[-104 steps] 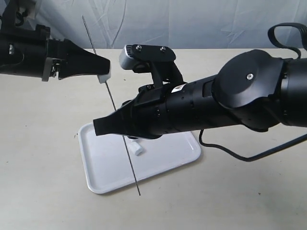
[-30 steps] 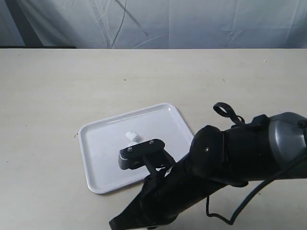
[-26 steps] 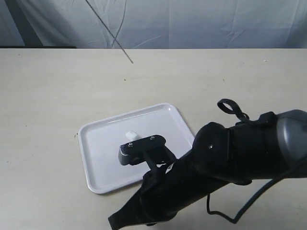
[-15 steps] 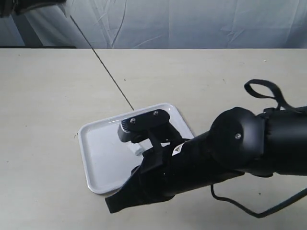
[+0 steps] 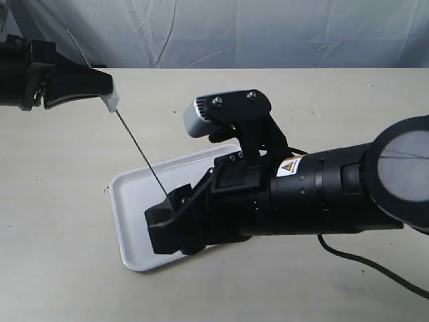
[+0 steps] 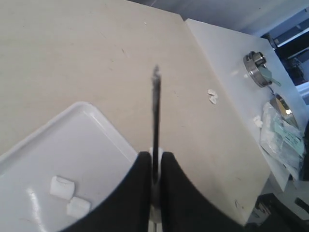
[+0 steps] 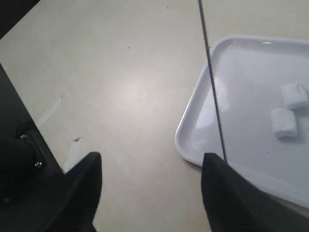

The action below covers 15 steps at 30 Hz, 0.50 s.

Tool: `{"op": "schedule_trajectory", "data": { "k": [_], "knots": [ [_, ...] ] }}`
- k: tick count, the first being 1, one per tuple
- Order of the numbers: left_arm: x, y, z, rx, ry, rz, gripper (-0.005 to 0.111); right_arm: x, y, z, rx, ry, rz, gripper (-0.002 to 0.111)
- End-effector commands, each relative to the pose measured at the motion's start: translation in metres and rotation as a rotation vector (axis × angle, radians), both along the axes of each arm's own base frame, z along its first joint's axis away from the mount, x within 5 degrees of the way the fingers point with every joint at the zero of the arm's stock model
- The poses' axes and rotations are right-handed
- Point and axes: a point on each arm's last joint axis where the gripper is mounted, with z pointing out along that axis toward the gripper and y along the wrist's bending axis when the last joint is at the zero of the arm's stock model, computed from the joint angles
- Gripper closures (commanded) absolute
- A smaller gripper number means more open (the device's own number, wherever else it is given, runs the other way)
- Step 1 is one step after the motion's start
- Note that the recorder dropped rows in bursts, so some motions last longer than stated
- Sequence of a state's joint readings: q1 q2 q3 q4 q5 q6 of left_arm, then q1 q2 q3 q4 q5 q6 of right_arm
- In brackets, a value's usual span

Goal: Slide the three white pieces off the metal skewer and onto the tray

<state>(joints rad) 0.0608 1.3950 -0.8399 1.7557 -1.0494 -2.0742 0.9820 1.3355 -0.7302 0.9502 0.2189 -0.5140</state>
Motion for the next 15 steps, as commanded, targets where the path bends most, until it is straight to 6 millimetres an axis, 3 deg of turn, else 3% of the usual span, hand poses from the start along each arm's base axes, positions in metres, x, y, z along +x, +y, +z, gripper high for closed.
{"op": "schedule_trajectory", "data": {
  "k": [1,11,15],
  "knots": [
    [-0.004,-0.002,0.001,-0.046,0.028,-0.043,0.107,0.003,-0.002,0.005,0.017,-0.025,-0.023,0.054],
    [-0.018,-0.029,0.004,-0.078,0.044,-0.204,0.107,0.008,0.0,0.002,0.003,-0.072,-0.043,0.054],
    [-0.021,-0.032,0.005,-0.092,0.05,-0.239,0.107,0.011,0.001,-0.001,-0.001,-0.082,-0.06,0.054]
  ]
}}
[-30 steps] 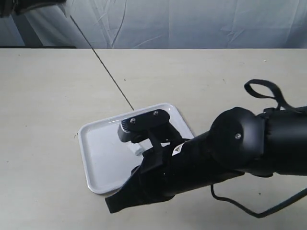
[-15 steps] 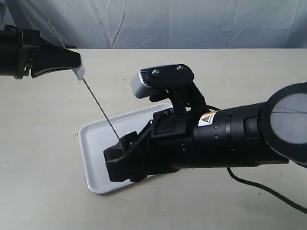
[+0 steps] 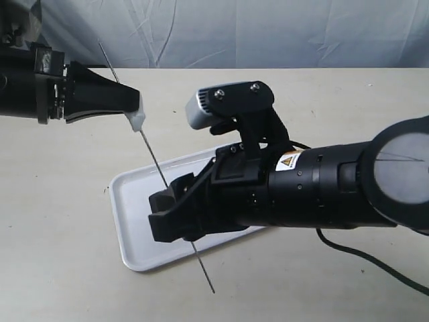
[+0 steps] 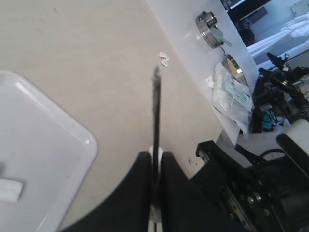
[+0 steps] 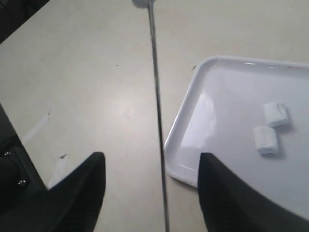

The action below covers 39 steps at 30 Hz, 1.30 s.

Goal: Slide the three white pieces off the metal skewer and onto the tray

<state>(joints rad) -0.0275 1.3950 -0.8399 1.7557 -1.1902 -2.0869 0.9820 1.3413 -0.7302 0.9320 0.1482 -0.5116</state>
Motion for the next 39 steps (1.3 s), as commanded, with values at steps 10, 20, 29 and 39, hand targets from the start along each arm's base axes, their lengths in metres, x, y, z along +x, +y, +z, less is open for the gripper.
{"op": "schedule_trajectory", "data": {
  "k": [10,20,29,39],
  "knots": [
    [-0.004,-0.005,0.0,-0.024,0.016,-0.035,0.107,0.01,0.006,-0.016,-0.046,-0.008,-0.029,0.062],
    [-0.004,-0.005,0.0,-0.024,0.018,-0.037,0.107,0.014,0.013,-0.003,-0.004,-0.021,-0.038,0.074],
    [-0.004,-0.005,0.0,-0.024,0.018,-0.037,0.107,0.015,0.013,-0.002,0.003,-0.022,-0.044,0.108],
    [-0.004,-0.005,0.0,-0.023,0.014,-0.039,0.107,0.014,0.013,-0.003,-0.012,-0.03,-0.022,0.108]
  ]
}}
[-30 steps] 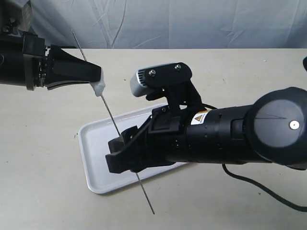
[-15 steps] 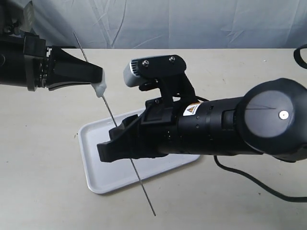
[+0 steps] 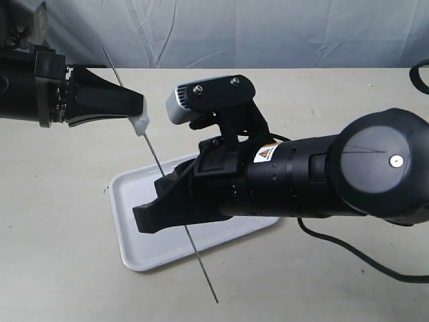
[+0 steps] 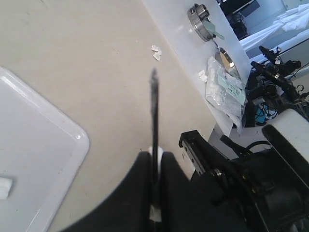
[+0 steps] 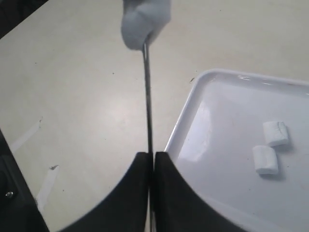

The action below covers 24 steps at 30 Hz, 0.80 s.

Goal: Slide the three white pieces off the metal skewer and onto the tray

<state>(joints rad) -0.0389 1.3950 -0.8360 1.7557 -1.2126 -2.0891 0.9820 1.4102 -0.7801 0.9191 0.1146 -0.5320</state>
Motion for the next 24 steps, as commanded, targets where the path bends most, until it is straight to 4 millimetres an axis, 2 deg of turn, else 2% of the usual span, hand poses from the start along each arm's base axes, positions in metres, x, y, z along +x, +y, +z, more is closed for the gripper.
{"op": "schedule_trajectory", "data": {
  "k": [1,5,12,17,19,21,24],
  "knots": [
    [-0.001,-0.002,0.0,-0.013,0.004,-0.008,0.107,0.001,0.0,0.0,0.006,0.013,-0.01,0.108],
    [-0.001,-0.002,0.0,-0.013,0.004,-0.008,0.107,0.0,0.0,0.0,0.005,0.02,-0.005,0.109],
    [0.0,-0.002,0.002,-0.038,0.007,0.005,0.085,-0.002,0.0,-0.001,-0.001,0.039,0.011,0.109],
    [0.005,-0.002,0.008,-0.096,-0.029,0.048,0.074,-0.002,0.0,-0.001,0.004,0.049,0.006,0.109],
    [0.006,0.003,0.006,-0.066,-0.05,0.055,0.068,-0.002,0.0,-0.001,0.011,0.06,-0.001,0.109],
    [0.003,0.008,0.0,-0.004,-0.034,0.021,0.066,-0.002,0.0,-0.001,0.022,0.07,-0.015,0.109],
    [0.0,0.008,-0.006,-0.007,0.004,0.026,0.066,0.0,0.0,0.0,0.036,0.066,-0.039,0.109]
  ]
}}
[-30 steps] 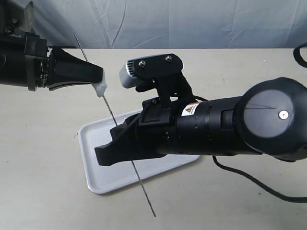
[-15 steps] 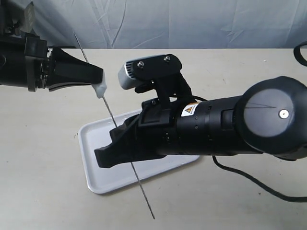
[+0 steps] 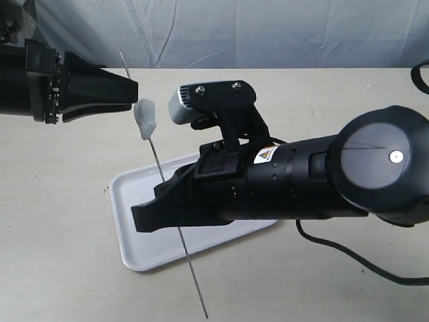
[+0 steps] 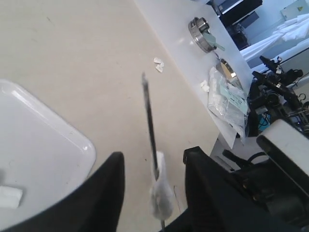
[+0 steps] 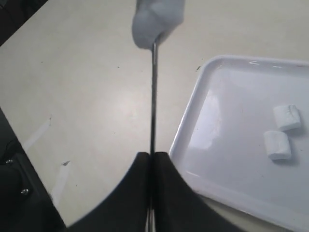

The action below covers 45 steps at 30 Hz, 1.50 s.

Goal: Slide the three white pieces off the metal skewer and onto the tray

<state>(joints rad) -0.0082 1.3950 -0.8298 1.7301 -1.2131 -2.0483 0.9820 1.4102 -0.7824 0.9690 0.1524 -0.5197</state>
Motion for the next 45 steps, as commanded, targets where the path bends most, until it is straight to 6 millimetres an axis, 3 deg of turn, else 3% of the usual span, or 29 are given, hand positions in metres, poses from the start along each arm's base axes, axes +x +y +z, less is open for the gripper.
{"op": "schedule_trajectory", "data": {
  "k": [1,14,19,27,33,45],
  "knots": [
    [-0.004,0.001,-0.007,0.006,0.039,-0.004,0.066,0.004,-0.001,0.001,0.018,-0.004,-0.04,0.109],
    [-0.013,-0.02,-0.013,-0.042,0.019,-0.046,0.068,0.004,0.0,0.002,0.024,0.002,-0.044,0.109],
    [-0.012,-0.02,-0.013,-0.045,0.013,-0.044,0.083,0.004,0.0,0.002,0.024,0.002,-0.044,0.109],
    [-0.01,-0.02,-0.012,-0.057,0.006,-0.024,0.086,0.003,0.0,0.002,0.027,0.011,-0.045,0.109],
    [-0.01,-0.019,-0.012,-0.055,0.0,-0.018,0.107,0.004,0.0,0.002,0.029,0.01,-0.049,0.109],
    [-0.007,-0.02,-0.008,-0.099,-0.014,0.013,0.107,0.003,0.0,0.002,0.027,0.016,-0.043,0.109]
  ]
}}
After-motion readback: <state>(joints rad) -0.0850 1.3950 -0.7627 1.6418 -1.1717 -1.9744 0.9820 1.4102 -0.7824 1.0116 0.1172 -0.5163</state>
